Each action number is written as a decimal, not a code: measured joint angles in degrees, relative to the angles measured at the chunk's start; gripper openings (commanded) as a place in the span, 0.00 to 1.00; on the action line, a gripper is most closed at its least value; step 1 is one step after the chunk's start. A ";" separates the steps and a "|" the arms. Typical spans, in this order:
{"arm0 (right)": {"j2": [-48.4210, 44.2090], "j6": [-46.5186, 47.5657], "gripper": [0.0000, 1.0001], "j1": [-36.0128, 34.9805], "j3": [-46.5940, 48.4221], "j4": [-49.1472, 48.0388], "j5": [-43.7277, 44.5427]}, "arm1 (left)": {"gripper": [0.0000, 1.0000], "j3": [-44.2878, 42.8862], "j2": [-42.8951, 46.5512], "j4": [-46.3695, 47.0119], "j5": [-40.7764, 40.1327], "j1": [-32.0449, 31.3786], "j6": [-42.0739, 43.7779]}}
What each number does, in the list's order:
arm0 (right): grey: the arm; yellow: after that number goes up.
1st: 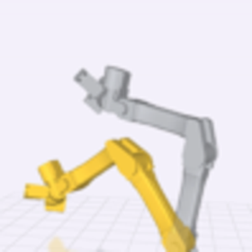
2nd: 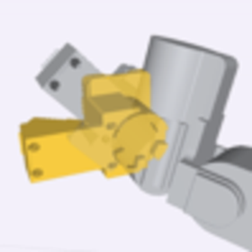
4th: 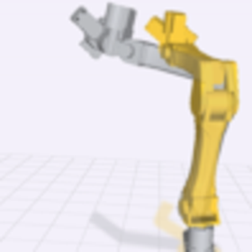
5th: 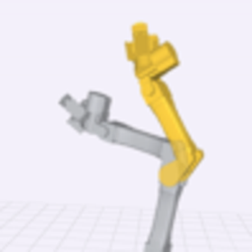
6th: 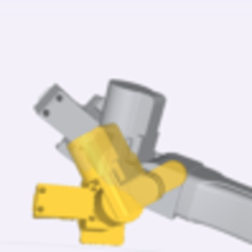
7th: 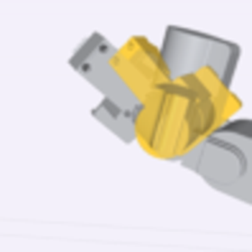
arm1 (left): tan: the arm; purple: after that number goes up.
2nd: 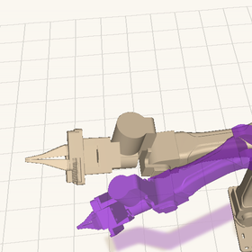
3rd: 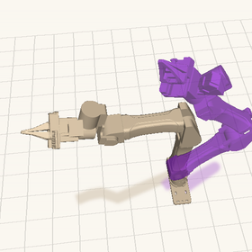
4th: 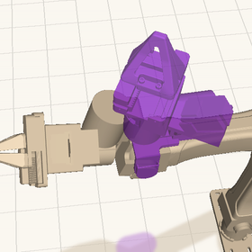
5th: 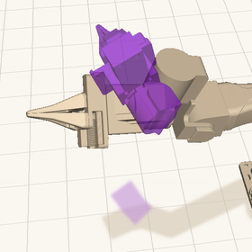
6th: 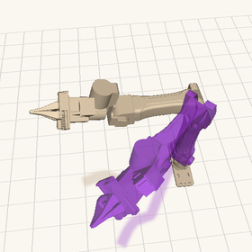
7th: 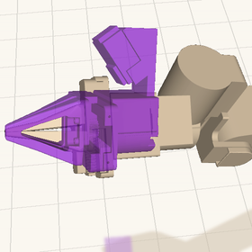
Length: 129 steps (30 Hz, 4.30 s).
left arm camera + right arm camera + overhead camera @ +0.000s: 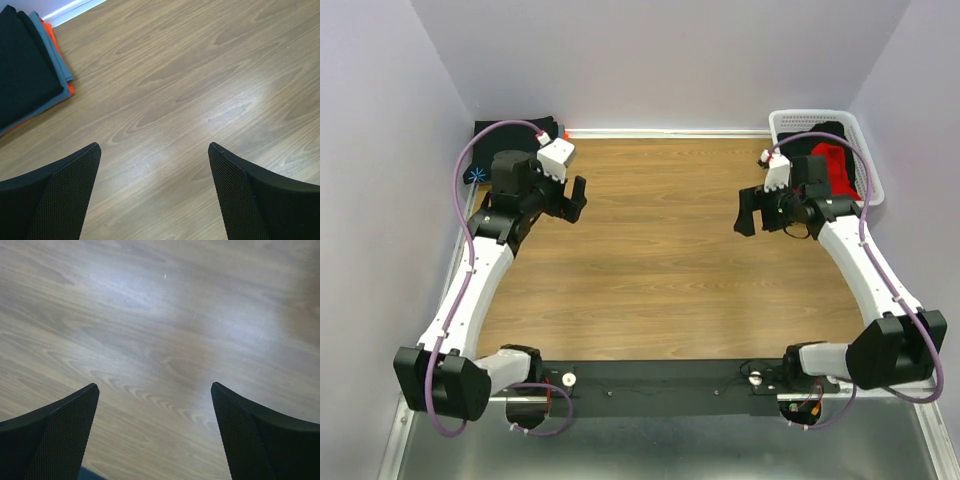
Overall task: Fold and stack the t-shirts
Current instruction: Grab the tshirt from the pile, then move the tshirt to the center of the board, then flatten the tshirt out
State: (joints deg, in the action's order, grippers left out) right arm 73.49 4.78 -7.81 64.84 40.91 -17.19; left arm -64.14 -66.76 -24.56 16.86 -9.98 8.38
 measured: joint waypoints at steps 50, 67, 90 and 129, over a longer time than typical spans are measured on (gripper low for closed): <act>45.16 6.99 0.01 25.94 56.22 14.88 3.39 | 0.96 -13.44 -14.95 -9.03 13.73 11.13 2.86; 24.81 -1.29 0.00 25.42 72.81 -0.83 -19.63 | 0.96 -15.56 -13.90 -9.07 14.51 13.46 2.91; 12.57 -12.22 1.00 9.20 31.67 -18.51 -28.98 | 0.96 -16.41 -12.37 -9.64 18.25 14.03 9.33; 25.27 5.16 0.68 -19.67 2.45 -14.97 -3.43 | 0.23 -19.93 -54.75 6.69 24.63 -10.43 5.16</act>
State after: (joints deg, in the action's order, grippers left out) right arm 98.76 9.93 -27.49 67.29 25.93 -20.62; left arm -84.07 -121.51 -17.87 41.50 -20.40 13.54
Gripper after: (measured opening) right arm 0.677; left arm 0.339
